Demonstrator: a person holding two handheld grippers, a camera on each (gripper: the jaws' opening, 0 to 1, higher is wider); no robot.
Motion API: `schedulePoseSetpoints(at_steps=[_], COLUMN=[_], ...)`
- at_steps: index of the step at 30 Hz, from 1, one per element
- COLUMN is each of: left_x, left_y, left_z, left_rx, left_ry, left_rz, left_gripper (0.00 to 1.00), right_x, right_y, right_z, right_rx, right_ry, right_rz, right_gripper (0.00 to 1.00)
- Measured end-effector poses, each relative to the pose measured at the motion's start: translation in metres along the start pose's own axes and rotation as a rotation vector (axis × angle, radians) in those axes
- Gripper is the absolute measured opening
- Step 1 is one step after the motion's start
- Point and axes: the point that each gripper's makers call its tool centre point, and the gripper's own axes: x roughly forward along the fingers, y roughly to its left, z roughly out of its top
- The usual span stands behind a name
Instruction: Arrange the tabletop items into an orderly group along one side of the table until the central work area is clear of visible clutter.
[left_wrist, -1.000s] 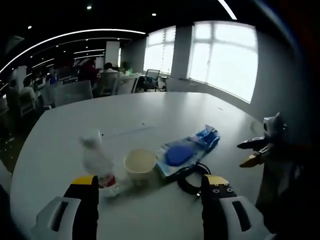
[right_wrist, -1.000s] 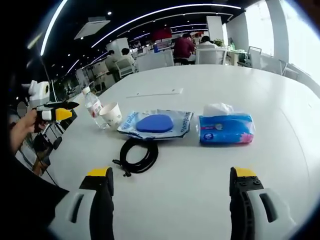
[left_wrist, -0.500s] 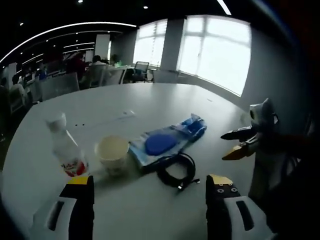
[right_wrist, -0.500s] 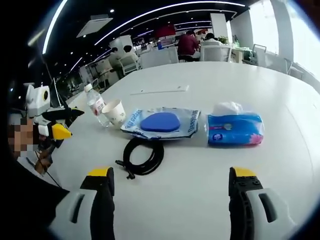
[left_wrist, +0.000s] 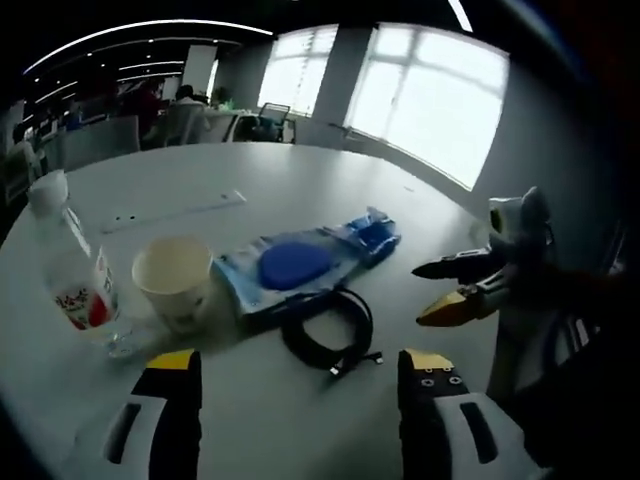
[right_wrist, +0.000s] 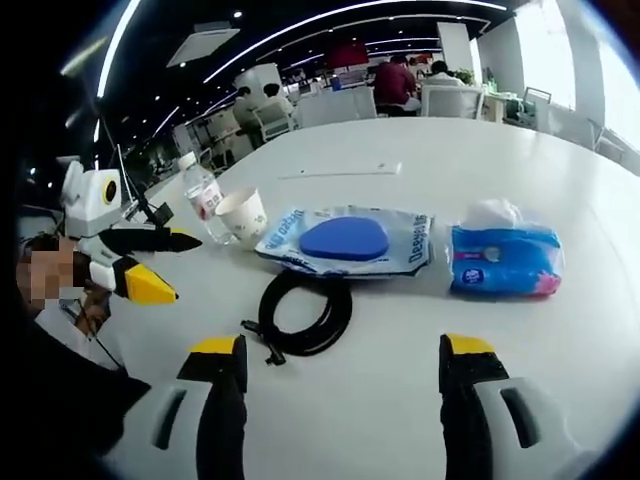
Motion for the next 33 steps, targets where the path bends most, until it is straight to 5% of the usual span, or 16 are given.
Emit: schedulePoseSetpoints(at_steps=[13, 33], left_x=[0.031, 0.070], left_y=[-0.018, -0.008], left_z=[-0.007, -0.016], left_rx=[-0.063, -0.142], left_ry=[0.054, 0.106], left_rz=[-0.061, -0.047], left_gripper=[0.64, 0.50], right_x=[0.024, 0.048], right_y=[0.013, 0.011], right_z=[-0.003, -0.008], right_rx=[-0.037, 0.006], right_ry=[0.026, 0.049], right_rz=[0.037, -0.038], right_gripper=[0.59, 0.36])
